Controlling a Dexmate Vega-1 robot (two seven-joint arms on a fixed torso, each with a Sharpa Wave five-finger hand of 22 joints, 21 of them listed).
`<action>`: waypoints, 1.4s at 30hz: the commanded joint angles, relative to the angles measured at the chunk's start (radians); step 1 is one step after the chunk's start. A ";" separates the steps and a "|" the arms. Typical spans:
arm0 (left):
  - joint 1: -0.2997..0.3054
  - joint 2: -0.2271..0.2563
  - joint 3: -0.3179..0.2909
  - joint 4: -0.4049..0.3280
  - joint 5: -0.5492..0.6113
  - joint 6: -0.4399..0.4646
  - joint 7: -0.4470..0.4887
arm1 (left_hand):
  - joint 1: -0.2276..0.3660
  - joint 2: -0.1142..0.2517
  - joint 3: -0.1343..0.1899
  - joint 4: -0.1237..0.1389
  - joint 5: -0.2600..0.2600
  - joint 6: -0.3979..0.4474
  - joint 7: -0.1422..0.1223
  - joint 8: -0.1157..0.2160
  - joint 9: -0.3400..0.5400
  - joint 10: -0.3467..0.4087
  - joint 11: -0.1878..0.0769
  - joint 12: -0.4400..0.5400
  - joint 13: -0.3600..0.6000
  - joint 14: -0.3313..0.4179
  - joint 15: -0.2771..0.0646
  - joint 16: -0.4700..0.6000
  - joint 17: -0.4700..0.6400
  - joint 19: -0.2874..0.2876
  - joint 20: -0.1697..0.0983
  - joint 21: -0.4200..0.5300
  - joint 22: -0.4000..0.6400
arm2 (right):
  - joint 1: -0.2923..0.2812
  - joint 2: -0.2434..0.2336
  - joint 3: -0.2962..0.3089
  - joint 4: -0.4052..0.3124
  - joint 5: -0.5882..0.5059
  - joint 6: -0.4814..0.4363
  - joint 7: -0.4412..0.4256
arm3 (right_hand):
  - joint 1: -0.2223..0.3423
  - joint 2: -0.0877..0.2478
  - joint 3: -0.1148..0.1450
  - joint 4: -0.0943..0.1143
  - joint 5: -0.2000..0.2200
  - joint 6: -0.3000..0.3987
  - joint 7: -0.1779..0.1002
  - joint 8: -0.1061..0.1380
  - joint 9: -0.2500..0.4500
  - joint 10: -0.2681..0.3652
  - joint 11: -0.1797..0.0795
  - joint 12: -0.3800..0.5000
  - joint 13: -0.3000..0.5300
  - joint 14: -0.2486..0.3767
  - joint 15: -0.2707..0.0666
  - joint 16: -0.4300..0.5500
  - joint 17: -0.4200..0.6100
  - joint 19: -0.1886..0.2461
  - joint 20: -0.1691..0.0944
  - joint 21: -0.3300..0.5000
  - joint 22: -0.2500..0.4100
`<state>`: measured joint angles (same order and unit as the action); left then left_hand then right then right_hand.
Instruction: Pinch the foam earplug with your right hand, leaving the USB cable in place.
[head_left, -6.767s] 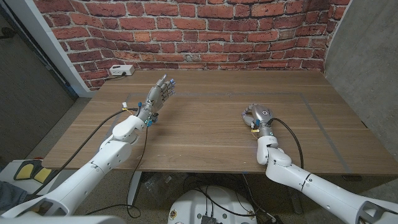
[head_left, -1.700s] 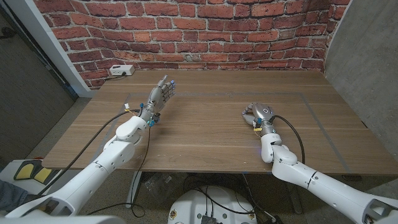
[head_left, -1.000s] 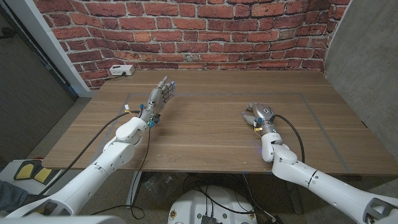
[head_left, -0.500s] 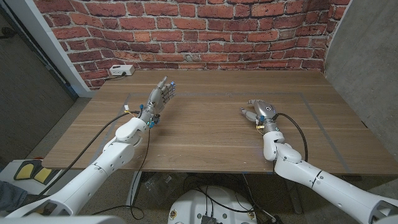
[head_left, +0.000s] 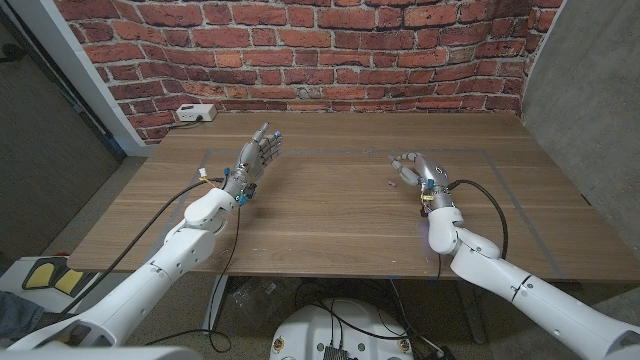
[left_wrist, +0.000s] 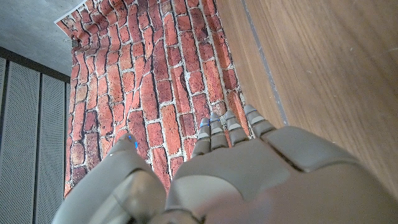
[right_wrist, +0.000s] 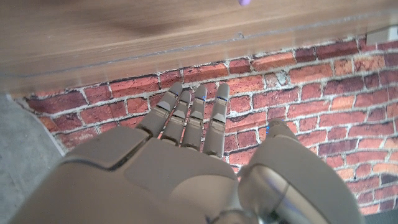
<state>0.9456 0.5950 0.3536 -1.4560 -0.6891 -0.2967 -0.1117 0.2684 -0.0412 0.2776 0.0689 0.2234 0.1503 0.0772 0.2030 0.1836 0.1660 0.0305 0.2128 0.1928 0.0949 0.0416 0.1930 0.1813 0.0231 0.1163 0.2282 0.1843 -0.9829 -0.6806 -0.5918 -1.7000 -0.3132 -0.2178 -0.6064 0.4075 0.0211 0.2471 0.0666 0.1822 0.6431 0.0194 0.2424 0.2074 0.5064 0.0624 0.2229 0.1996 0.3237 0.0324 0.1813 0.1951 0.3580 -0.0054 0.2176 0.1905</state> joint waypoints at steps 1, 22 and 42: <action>-0.001 0.007 -0.003 -0.002 -0.002 0.003 -0.006 | 0.003 0.010 -0.002 0.000 -0.002 0.009 -0.005 0.005 0.004 0.007 -0.004 0.001 0.004 0.007 0.000 0.001 0.003 0.004 0.003 0.000 0.001 | -0.027 0.030 0.105 0.065 0.265 0.348 0.072 | -0.019 0.000 -0.005 0.004 -0.003 -0.049 0.008 -0.023 0.001 -0.009 0.016 0.004 0.002 -0.007 0.009 0.002 -0.001 0.009 -0.002 -0.001 0.000; -0.011 0.010 -0.001 0.004 0.001 0.007 -0.013 | 0.006 0.013 -0.003 -0.001 -0.003 0.009 -0.005 0.003 0.004 0.009 -0.002 0.001 0.004 0.010 0.000 0.000 0.003 0.006 0.002 -0.001 0.002 | -0.033 0.141 0.186 0.218 0.626 0.657 0.326 | -0.078 -0.009 -0.035 0.018 -0.005 -0.212 0.054 -0.074 -0.007 -0.062 0.052 -0.011 -0.001 -0.036 0.033 0.001 -0.003 0.017 0.000 0.001 -0.001; -0.010 0.018 -0.003 0.003 0.001 0.006 -0.020 | 0.008 0.014 -0.005 -0.001 -0.004 0.004 -0.009 -0.001 0.004 0.012 0.000 0.001 0.004 0.011 0.001 -0.001 0.003 0.007 0.002 -0.003 0.002 | 0.032 0.188 0.222 0.379 1.022 0.702 0.756 | -0.116 -0.033 -0.061 0.019 -0.002 -0.298 0.076 -0.064 -0.012 -0.134 0.072 -0.028 -0.003 -0.088 0.051 -0.006 -0.004 0.002 -0.003 -0.007 -0.003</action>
<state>0.9360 0.6068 0.3516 -1.4530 -0.6886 -0.2900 -0.1259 0.2748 -0.0348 0.2776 0.0689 0.2234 0.1556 0.0717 0.2030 0.1836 0.1677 0.0285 0.2128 0.1928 0.0962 0.0430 0.1930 0.1814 0.0230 0.1161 0.2282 0.1841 -0.9822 -0.5119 -0.3935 -1.4004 0.5168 0.4725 -0.0595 0.3025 -0.0126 0.1915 0.0857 0.1807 0.3388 0.0891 0.1733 0.1952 0.3776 0.1337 0.1956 0.1952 0.2398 0.0805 0.1773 0.1908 0.3673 -0.0073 0.2176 0.1860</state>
